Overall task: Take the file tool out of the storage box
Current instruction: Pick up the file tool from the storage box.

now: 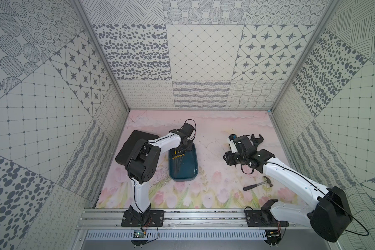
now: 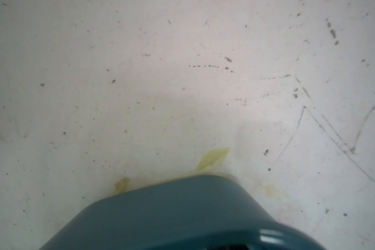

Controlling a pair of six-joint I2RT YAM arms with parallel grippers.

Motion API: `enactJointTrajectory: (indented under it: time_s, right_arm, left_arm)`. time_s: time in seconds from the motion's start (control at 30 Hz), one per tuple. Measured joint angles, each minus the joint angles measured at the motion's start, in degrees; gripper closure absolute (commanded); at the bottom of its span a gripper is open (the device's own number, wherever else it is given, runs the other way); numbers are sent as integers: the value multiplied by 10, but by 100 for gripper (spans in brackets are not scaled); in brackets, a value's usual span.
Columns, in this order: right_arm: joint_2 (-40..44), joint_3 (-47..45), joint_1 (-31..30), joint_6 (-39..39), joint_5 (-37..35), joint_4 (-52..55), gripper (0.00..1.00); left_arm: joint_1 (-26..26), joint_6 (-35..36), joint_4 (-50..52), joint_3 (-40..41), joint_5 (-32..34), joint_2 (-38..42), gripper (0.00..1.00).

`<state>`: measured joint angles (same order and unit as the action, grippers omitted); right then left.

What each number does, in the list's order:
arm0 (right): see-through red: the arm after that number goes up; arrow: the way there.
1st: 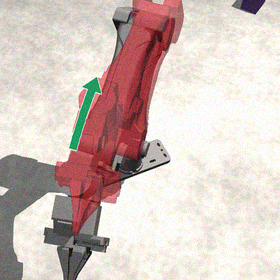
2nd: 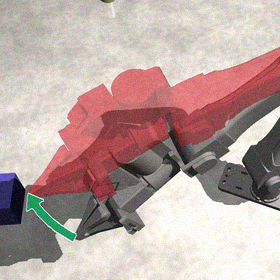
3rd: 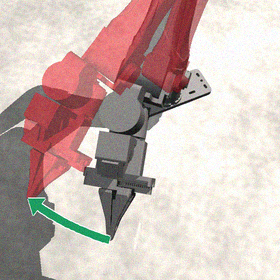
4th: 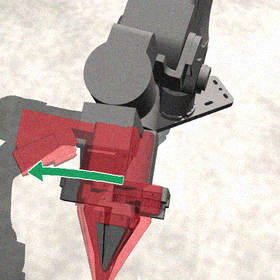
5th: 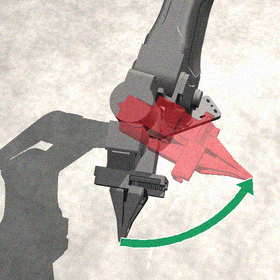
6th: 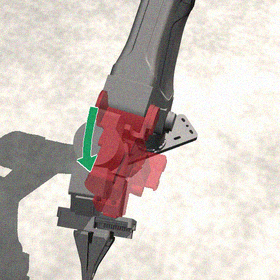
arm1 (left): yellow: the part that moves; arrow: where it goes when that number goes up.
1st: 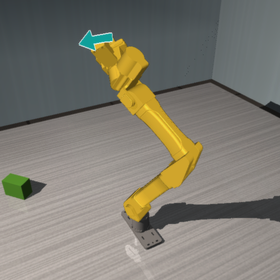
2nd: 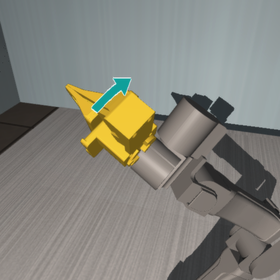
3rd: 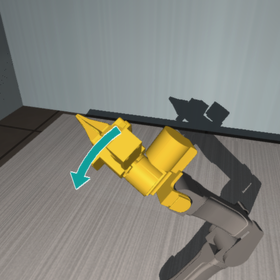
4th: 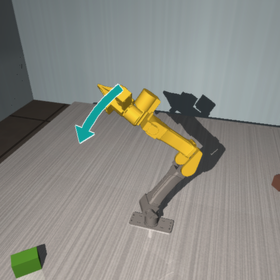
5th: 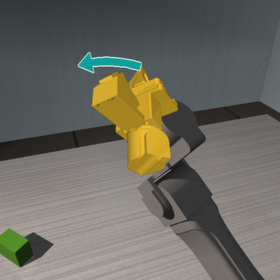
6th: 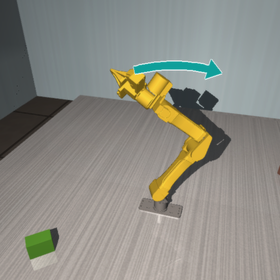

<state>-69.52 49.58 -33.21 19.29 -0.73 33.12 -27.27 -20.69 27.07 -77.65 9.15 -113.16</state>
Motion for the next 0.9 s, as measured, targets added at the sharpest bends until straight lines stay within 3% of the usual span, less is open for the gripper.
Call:
enactJointTrajectory:
  time_s: [0.23, 0.37, 0.6, 0.9]
  right_arm:
    - [0, 0, 0, 0, 0, 1, 56]
    - [0, 0, -1, 0, 1, 1, 56]
    - [11, -1, -5, 0, 17, 0, 56]
    - [103, -40, -10, 24, 151, -35, 57]
  left_arm:
    - [0, 9, 0, 0, 5, -12, 73]
    - [0, 9, -7, 7, 8, -12, 81]
    - [0, 7, -27, 37, 0, 10, 86]
    - [0, -25, -43, 115, -70, 130, 87]
